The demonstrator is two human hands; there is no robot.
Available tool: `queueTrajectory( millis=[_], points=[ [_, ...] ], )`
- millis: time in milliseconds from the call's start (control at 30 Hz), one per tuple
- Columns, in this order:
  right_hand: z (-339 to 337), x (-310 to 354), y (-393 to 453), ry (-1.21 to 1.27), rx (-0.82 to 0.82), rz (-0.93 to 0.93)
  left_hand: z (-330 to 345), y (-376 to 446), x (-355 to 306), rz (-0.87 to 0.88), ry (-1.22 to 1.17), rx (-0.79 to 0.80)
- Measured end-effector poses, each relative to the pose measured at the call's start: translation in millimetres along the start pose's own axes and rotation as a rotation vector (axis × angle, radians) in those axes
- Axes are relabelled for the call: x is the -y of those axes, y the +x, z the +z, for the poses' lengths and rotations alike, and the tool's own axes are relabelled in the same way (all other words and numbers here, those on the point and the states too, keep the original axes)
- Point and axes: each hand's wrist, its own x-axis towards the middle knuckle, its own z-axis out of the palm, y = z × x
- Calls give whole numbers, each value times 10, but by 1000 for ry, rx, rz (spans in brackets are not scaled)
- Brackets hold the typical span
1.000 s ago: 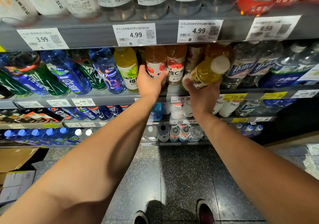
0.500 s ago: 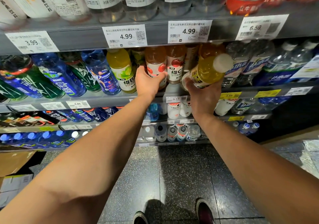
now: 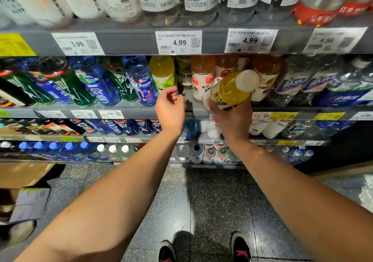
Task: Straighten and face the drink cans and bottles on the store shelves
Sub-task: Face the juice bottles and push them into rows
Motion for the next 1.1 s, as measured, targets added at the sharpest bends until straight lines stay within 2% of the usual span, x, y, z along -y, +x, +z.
queueTrajectory(
  millis=[133, 233, 500, 567, 700, 767, 833, 967, 1033, 1100],
  points=[
    [325, 149, -171, -39, 119, 47, -244, 60, 54, -15, -6, -19],
    [579, 223, -216, -38, 154, 7, -364, 120, 97, -18, -16, 14],
    [921, 375, -29, -299, 26, -177, -305, 87, -26, 48, -167, 298],
    [940, 394, 16, -316, 2, -197, -232, 116, -123, 32, -162, 249],
    [951, 322, 84, -399, 15, -253, -117, 136, -277, 32, 65, 55],
    [921, 264, 115, -474, 21, -274, -87, 123, -299, 68, 122, 61],
    [858, 227, 105, -355, 17, -266, -54, 107, -304, 113, 176, 76],
    [750, 135, 113, -370, 126, -382, 30, 95, -295, 137, 267, -16],
    [694, 124, 139, -309, 198, -329, 74, 69, -280, 144, 269, -71],
    [585, 104, 172, -172, 142, -217, 123, 32, -251, 158, 274, -124]
  ],
)
